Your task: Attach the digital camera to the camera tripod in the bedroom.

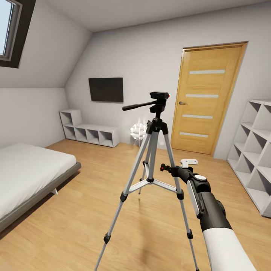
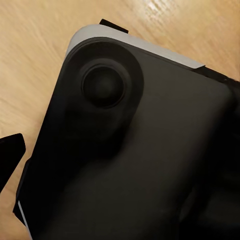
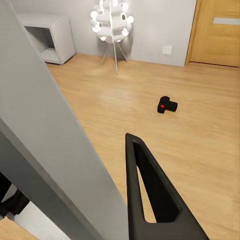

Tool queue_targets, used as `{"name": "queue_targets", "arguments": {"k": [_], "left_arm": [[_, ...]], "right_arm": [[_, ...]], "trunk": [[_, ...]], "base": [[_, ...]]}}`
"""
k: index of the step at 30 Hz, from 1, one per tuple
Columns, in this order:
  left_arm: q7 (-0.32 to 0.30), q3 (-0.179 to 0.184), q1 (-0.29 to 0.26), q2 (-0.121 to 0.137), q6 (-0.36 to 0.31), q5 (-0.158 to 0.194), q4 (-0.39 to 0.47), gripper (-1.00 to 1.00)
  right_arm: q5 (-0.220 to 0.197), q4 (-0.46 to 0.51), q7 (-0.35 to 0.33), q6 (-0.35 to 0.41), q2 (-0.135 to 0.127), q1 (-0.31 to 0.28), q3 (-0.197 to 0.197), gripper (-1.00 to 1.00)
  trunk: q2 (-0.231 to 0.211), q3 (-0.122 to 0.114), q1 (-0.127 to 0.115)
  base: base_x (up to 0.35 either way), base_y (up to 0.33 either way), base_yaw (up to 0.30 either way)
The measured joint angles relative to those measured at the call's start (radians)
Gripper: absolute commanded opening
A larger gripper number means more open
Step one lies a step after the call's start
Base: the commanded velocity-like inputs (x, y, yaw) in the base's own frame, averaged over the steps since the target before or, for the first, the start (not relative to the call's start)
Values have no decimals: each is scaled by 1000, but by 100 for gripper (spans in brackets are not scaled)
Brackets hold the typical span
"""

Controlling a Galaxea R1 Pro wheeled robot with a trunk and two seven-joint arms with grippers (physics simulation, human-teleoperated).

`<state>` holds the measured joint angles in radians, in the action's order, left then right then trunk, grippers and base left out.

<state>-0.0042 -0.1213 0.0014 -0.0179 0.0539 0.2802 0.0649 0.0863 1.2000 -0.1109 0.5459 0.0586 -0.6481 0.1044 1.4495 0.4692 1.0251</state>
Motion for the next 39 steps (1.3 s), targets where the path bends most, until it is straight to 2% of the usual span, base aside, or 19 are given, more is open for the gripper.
{"name": "queue_targets", "arguments": {"k": [8, 24, 39], "left_arm": [[1, -1, 0, -1, 0, -1, 0, 100], [1, -2, 0, -2, 0, -2, 0, 100], [1, -2, 0, 0, 0, -1, 0, 100]], "right_arm": [[0, 0, 0, 0, 0, 0, 1, -100], [2, 1, 0, -1, 0, 0, 1, -100], [1, 0, 0, -1, 0, 0, 1, -100]], "trunk": [[0, 0, 0], [0, 0, 0], [0, 0, 0]], "base": [[-37, -45, 0], [-147, -179, 0], [-19, -23, 0]]}}
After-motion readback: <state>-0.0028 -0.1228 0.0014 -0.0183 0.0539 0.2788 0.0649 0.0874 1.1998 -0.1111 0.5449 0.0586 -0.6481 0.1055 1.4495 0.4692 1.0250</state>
